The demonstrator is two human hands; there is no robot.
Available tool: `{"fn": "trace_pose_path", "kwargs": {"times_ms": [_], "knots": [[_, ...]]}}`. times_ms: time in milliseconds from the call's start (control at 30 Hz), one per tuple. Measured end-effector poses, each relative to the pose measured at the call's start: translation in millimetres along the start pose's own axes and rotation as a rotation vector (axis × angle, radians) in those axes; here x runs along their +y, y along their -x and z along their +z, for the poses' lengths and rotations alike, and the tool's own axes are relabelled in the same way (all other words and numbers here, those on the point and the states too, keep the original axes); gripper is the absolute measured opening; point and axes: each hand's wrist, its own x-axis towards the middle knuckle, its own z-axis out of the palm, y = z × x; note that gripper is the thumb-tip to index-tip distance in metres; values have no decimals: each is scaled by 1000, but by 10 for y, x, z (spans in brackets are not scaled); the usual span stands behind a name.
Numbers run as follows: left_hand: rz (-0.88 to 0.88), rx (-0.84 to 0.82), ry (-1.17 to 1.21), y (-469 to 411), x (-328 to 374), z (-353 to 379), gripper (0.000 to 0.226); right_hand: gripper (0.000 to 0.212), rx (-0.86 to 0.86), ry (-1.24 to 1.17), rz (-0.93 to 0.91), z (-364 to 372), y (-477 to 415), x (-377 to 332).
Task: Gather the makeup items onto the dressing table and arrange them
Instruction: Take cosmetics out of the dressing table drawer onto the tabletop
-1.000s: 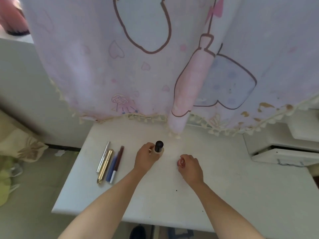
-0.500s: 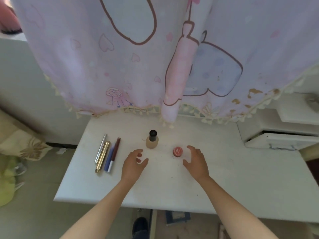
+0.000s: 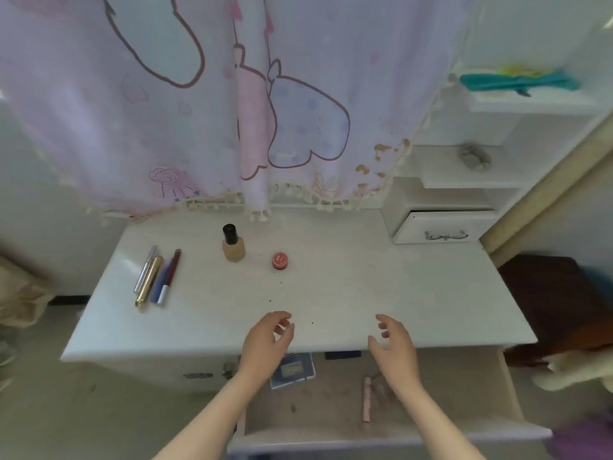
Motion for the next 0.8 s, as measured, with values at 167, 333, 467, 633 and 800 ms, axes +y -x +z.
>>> {"fn": "trace_pose_path", "kwargs": {"times_ms": [167,333,467,633,800], "knots": [[-169,49,-8,665,-212,643,15,36,-60,106,105,-340,357,860],[-244,42,-66,1027,-235,1144,17,39,-189,248,126,-617,494,1439],[-294,3,-113,1122,-203,1392,18,42,-249,266,132,-663,573,1626],[-288,-70,-246,873,-95,1630,25,41,-283,255,135,-544,432,1693],[-346,-164,-320,617,-55,1954,26,43,-374,242,149,-327,225,1655]]}}
